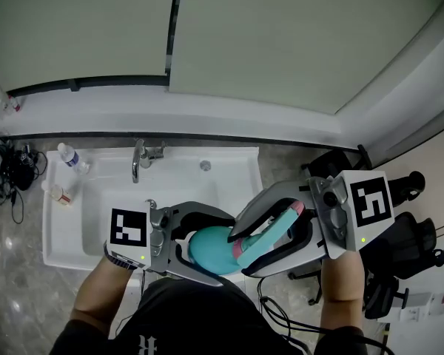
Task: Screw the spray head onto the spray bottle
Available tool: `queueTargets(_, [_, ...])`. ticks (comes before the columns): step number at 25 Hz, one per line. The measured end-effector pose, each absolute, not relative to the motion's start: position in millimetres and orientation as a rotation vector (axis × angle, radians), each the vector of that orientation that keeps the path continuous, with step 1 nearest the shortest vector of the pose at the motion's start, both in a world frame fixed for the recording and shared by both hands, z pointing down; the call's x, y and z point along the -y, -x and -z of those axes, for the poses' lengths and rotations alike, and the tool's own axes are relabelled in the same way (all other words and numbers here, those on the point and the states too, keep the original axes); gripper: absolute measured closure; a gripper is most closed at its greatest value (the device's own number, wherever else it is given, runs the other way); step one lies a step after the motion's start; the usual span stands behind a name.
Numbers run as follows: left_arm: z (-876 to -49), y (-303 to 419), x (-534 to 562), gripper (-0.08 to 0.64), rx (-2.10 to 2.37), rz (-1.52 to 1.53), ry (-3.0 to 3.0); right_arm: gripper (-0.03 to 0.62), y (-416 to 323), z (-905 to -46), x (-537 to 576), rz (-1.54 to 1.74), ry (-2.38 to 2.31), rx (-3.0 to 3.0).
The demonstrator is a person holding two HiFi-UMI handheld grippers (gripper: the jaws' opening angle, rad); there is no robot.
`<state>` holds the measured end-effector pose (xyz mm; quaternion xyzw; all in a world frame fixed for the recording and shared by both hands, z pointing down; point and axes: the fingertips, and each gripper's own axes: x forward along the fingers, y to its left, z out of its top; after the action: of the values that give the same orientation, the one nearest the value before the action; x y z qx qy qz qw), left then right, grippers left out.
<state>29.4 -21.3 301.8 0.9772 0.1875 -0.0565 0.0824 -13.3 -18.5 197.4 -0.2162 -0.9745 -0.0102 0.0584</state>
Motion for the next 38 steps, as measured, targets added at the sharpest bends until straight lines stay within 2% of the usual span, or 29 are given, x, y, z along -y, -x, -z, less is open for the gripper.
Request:
queueTargets(12, [-310, -21, 58, 0.141, -0.154, 0.030, -3.078, 0.442, 24, -206, 53, 0.036, 0.133, 2.838])
queueTargets(24, [-322, -10, 127, 0.141, 0.954, -0.319, -3.126, 0.442, -3, -230, 123, -0.155, -0.721, 2.759])
queueTargets(27, [-322, -14, 125, 0.141, 0.913, -0.259, -3.129, 0.442, -5, -230, 126, -0.387, -0.695, 2.827])
queueTargets(31, [-322, -15, 124, 0.141, 0.876, -0.217, -3.118, 0.442, -5, -229, 127, -0.511, -0.664, 2.873])
queueTargets(34, [-329, -9, 133, 0.141, 0.904, -0.222, -3.079, 0.442, -2, -234, 140, -0.542, -0.807, 2.875])
queueTargets(38, [-336, -3, 149, 0.141, 1.135, -0.378, -3.053, 0.442, -11, -244, 156, -0.631, -1.071, 2.839])
